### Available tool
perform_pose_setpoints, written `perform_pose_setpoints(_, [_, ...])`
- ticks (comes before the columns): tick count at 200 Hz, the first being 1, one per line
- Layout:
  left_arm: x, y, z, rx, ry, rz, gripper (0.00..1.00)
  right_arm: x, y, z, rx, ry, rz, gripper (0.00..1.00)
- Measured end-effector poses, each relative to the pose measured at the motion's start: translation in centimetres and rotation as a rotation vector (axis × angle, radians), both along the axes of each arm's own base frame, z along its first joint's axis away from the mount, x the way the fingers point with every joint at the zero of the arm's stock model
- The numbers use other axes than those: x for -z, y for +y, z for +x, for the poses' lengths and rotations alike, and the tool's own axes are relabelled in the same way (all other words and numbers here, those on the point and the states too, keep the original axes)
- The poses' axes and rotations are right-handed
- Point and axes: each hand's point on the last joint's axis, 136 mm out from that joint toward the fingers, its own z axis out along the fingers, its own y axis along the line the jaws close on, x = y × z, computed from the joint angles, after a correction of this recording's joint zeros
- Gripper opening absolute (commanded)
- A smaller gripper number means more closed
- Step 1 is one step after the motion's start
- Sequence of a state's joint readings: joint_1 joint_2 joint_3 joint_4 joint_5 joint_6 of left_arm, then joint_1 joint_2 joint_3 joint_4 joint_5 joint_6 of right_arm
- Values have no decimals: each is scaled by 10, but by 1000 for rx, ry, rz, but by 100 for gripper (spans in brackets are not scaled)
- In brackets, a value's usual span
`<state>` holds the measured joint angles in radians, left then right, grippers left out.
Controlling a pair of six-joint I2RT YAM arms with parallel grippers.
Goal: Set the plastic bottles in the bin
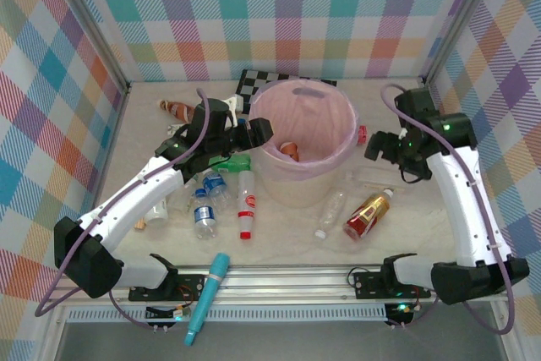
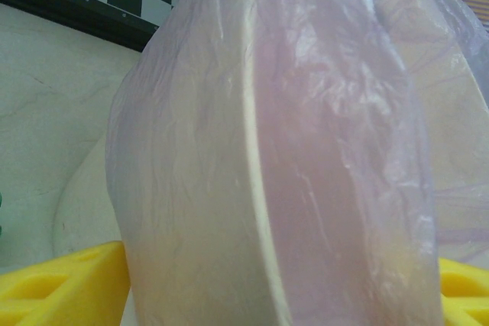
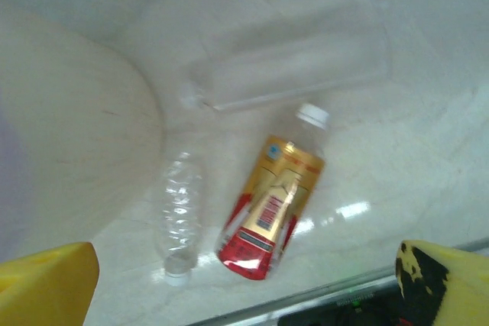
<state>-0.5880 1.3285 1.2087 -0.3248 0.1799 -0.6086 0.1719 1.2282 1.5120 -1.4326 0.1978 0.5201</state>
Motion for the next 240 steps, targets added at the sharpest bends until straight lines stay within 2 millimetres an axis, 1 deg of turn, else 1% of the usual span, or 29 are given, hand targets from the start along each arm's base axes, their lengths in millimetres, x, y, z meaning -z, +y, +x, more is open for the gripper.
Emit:
perform_pose_setpoints(9, [1,0,0,-2,2,2,76,13,-5,-5,30,21,10,99])
perform_pose_setpoints(24, [1,1,0,-3,5,5,76,38,-8,-12,73,58,54,99])
perform_pose_setpoints(53, [3,2,0,-6,7,10,76,91,-3,-18,139,142,175,100])
perform_pose_setpoints(68, [3,2,0,-8,9,12,76,114,1,-21,161,178,214,100])
perform_pose_setpoints(99, [9,3,-2,-8,24,29,76,155,5,-24,189,234,253,100])
perform_pose_setpoints(129, [9,3,-1,-8,26,32,76,189,5,-26,241,281,296,100])
perform_pose_setpoints(149, [8,2,0,-8,26,33,76,207,4,-24,266,300,308,99])
perform_pose_setpoints(177, [8,2,1,-7,26,34,76,222,3,-18,287,290,320,99])
perform_pose_setpoints(208, [8,2,1,-7,26,34,76,236,1,-13,310,282,324,92])
perform_pose_setpoints(240, [8,1,2,-7,28,35,77,238,-2,-14,329,291,321,84])
